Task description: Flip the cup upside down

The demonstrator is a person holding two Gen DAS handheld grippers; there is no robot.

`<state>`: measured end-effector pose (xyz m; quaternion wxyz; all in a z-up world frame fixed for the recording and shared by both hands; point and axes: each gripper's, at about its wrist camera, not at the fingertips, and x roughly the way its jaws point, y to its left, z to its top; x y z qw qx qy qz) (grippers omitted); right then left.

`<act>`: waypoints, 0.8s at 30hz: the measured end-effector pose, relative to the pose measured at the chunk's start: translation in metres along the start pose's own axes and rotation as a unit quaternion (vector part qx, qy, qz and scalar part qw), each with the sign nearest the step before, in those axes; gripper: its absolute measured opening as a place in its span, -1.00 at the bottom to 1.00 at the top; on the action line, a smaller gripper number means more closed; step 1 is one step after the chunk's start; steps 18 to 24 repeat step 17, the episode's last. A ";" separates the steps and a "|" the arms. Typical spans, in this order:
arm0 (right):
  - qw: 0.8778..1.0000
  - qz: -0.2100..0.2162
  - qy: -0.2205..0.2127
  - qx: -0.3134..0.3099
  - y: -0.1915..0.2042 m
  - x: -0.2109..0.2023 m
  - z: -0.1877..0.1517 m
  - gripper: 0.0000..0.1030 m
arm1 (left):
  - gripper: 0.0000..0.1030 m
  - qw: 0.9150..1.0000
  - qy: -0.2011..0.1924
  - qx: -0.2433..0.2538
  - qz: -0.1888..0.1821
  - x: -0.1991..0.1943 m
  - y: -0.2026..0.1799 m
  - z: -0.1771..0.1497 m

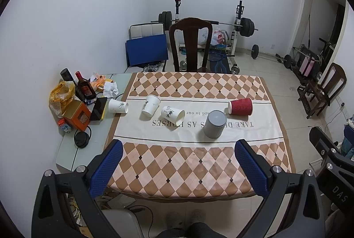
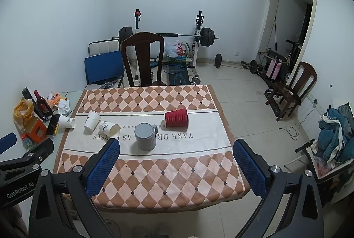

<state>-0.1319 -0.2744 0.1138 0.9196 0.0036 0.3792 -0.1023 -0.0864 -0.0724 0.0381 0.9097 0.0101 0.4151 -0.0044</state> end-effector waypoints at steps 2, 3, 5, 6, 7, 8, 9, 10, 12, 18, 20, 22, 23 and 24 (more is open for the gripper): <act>1.000 0.000 0.000 0.000 0.000 0.000 0.000 1.00 | 1.00 1.000 0.001 -0.002 0.001 0.000 0.001 -0.001; 1.000 0.000 0.000 -0.001 0.001 0.000 0.001 1.00 | 1.00 1.000 0.000 -0.002 0.000 0.000 0.001 -0.001; 1.000 0.000 0.000 -0.001 0.000 0.000 0.000 1.00 | 1.00 1.000 0.000 -0.002 0.001 0.000 0.002 -0.001; 1.000 -0.001 0.000 -0.001 0.000 0.000 0.000 1.00 | 1.00 1.000 0.000 -0.001 0.000 0.000 0.002 -0.001; 1.000 0.000 0.000 -0.001 0.001 0.000 0.000 1.00 | 1.00 1.000 0.001 -0.001 0.000 0.001 0.002 -0.001; 1.000 0.000 0.000 -0.001 0.000 0.000 0.000 1.00 | 1.00 1.000 0.001 -0.001 0.000 0.000 0.002 -0.001; 1.000 0.000 -0.001 0.000 0.001 0.000 0.000 1.00 | 1.00 1.000 0.000 -0.001 0.000 0.000 0.002 -0.001; 1.000 0.000 -0.001 0.000 0.001 0.000 0.000 1.00 | 1.00 1.000 0.001 -0.001 0.000 0.001 0.002 -0.001; 1.000 0.000 0.000 0.000 0.001 0.000 0.000 1.00 | 1.00 1.000 0.001 -0.001 -0.001 0.000 0.002 -0.001; 1.000 0.001 0.000 0.000 0.002 -0.001 0.001 1.00 | 1.00 1.000 0.001 0.000 0.002 -0.002 0.005 -0.004; 1.000 0.001 0.000 0.000 0.002 -0.001 0.001 1.00 | 1.00 1.000 0.001 0.000 0.002 -0.002 0.005 -0.004; 1.000 0.001 0.000 0.000 0.002 -0.001 0.001 1.00 | 1.00 1.000 0.001 0.000 0.002 -0.002 0.005 -0.004; 1.000 0.001 0.000 0.000 0.002 -0.001 0.001 1.00 | 1.00 1.000 0.001 0.000 0.002 -0.002 0.005 -0.004; 1.000 0.001 0.000 0.000 0.002 -0.001 0.001 1.00 | 1.00 1.000 0.001 0.000 0.002 -0.002 0.005 -0.004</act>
